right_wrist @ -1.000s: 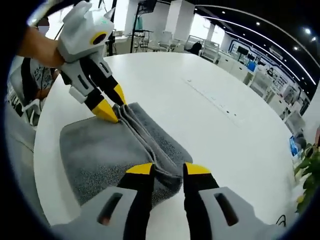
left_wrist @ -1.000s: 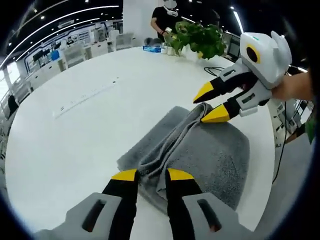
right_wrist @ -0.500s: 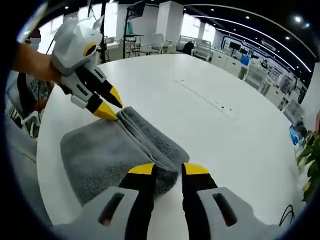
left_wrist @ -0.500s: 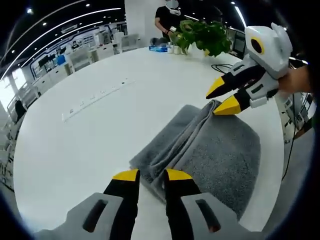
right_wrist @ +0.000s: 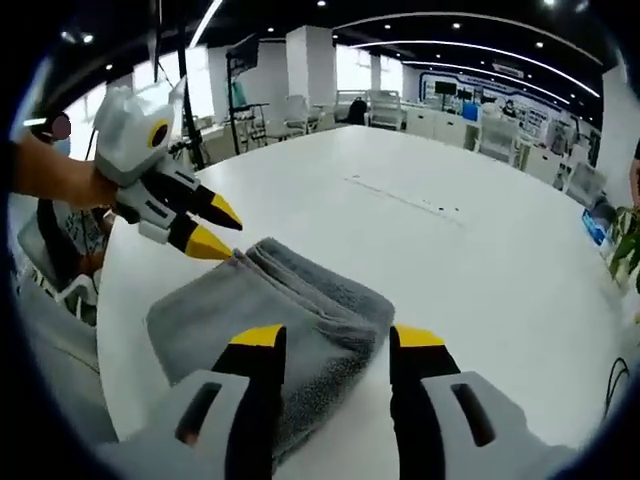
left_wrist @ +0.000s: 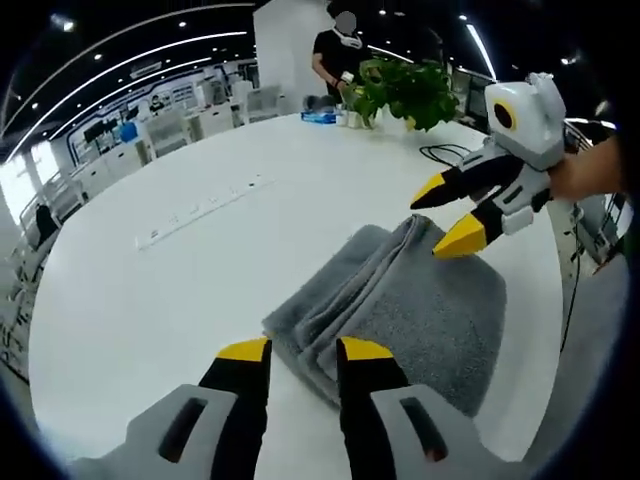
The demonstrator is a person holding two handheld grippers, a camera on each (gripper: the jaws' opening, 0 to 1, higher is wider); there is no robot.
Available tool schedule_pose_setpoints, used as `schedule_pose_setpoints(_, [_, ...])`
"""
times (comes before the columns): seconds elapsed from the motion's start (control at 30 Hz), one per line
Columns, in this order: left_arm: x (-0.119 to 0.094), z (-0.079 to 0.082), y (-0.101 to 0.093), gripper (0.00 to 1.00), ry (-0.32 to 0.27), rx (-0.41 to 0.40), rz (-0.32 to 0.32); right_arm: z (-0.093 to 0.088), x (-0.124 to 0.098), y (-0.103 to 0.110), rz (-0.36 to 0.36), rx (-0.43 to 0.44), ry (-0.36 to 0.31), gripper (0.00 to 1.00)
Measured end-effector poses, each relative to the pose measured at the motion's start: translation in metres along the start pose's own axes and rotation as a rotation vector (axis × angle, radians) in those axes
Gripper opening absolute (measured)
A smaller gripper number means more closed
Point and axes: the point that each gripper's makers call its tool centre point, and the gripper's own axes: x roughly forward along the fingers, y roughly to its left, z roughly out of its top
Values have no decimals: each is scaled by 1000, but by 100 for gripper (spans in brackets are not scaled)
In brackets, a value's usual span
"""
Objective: Fold the towel on the table until its edges align and the towel forms a compact rectangular stack.
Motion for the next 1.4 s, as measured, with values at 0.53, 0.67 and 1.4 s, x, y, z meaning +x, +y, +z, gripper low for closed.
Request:
schedule_pose_setpoints(0.53, [-3,-17,-28,39,-3,-123,-59,-12,-4,19,60,98,-4,48])
schedule_pose_setpoints(0.67, [0,-24,-29,40,13,-136,-64,-21,-3,22,70,111,24,46])
schedule_pose_setpoints(1.4, [17,-48,-39,31,59,-292,-87,-47,16,29,63,156,139,39])
